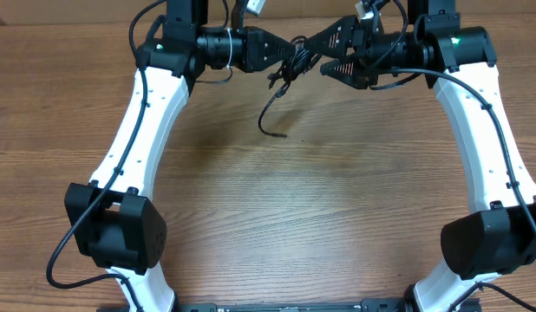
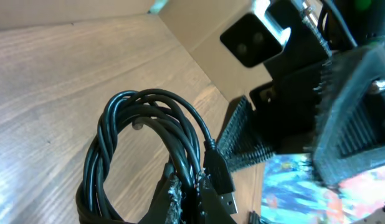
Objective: Untangle cables
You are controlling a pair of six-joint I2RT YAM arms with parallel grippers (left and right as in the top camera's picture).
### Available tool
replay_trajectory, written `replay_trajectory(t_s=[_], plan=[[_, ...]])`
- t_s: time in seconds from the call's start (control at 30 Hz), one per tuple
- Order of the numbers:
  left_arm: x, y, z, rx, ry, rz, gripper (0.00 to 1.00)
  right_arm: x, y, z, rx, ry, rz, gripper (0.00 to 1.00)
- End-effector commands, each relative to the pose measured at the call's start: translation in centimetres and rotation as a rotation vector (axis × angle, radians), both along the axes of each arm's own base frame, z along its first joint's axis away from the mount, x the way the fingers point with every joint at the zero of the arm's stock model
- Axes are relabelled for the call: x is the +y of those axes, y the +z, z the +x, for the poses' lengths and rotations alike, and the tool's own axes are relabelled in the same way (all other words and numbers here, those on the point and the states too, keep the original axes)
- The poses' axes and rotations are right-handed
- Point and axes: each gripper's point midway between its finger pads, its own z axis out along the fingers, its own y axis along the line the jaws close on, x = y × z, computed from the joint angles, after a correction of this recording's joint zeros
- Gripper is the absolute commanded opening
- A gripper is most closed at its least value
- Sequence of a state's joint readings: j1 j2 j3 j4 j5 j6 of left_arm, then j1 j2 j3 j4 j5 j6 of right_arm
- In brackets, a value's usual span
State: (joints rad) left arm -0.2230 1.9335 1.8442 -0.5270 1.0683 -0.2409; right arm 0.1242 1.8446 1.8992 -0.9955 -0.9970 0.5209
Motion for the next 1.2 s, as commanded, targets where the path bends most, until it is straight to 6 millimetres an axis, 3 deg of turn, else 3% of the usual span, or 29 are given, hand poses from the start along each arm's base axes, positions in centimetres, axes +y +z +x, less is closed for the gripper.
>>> replay_trajectory(t_s=[0.0, 0.13, 0.23, 0.47, 0.73, 1.0, 1.17], plan=[[0.1, 1.6, -0.1, -0.023, 0.01, -0.022, 0.04, -0.6, 1.8, -0.1, -0.055, -0.03, -0.02, 0.69], [0.0, 2.2, 0.1, -0.029, 0.016, -0.042, 0.04, -0.6, 1.8, -0.1, -0.053, -0.03, -0.02, 0.57], [0.0, 2.3, 0.2, -0.031, 0.017, -0.044, 0.04, -0.6, 1.8, -0.1, -0.053, -0.032, -0.023, 0.56], [0.0, 2.3, 0.2, -0.031, 0.018, -0.044, 0.04, -0.6, 1.8, -0.1, -0.053, -0.032, -0.022, 0.41], [0.0, 2.3, 0.2, -0.034, 0.017, -0.045, 0.04, -0.6, 1.8, -0.1, -0.053, -0.032, -0.022, 0.34], [-0.3, 3.3, 0.3, -0.05, 0.006, -0.076, 0.04, 0.0, 1.8, -0.4, -0.053, -0.017, -0.022, 0.39], [0.4, 2.6, 2.0, -0.063, 0.11, -0.027, 0.04, 0.5, 1.8, -0.7, -0.053, -0.004, -0.022, 0.48]])
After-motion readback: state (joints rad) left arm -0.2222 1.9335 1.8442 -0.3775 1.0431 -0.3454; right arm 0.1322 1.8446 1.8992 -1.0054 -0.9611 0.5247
